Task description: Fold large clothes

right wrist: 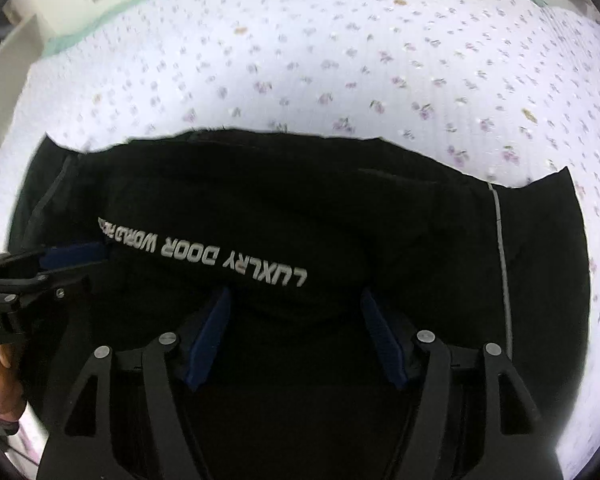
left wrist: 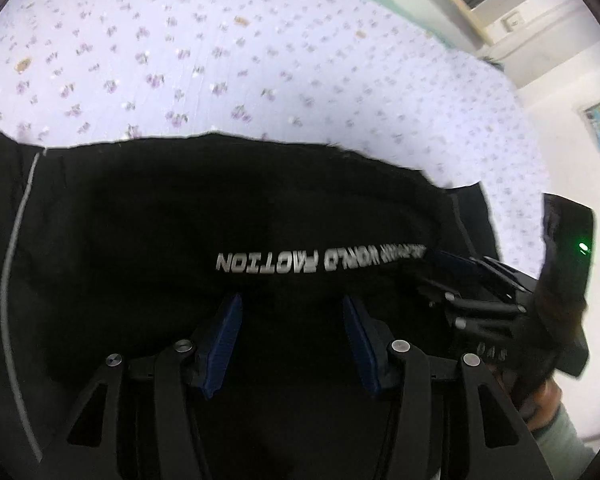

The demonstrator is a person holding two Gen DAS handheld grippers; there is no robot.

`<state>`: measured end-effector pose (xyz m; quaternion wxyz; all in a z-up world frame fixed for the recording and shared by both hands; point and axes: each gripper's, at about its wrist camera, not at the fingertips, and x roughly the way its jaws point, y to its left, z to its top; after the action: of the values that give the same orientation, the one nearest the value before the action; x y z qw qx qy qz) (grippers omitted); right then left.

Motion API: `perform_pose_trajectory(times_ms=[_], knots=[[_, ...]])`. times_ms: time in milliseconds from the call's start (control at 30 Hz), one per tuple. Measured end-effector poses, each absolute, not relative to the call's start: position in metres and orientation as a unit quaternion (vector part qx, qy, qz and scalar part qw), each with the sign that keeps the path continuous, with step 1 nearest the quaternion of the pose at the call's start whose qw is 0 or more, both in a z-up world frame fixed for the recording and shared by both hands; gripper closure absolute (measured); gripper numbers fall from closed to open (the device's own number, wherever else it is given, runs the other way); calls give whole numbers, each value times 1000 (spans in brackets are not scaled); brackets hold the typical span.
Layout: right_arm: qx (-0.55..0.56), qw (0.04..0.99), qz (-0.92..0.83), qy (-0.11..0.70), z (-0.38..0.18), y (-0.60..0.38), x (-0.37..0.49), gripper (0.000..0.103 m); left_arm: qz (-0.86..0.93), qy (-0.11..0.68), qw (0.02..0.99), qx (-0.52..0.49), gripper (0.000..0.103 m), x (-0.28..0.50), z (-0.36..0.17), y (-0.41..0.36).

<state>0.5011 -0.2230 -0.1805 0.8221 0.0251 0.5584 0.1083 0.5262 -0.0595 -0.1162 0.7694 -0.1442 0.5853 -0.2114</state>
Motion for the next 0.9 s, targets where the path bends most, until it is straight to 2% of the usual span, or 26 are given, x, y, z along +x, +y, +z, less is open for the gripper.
perform_pose_trajectory(times_ms=[233,433,533,600,900], knots=[[67,833,102,540,-142,-267,440,33,-199,525,817,-130,49,459,-46,15],[106,830,47,546,-137,-318,388,32,-117,522,827,-175,46,420,-37,96],[116,829,23,547,-133,-337,376,32,-98,521,825,-196,44,405,-41,126],[126,828,8,547,-134,-351,371,30,-92,522,825,-197,38,400,-45,136],[207,810,13,549,-163,-409,391,24,-78,574,766,-279,37,426,-116,162]])
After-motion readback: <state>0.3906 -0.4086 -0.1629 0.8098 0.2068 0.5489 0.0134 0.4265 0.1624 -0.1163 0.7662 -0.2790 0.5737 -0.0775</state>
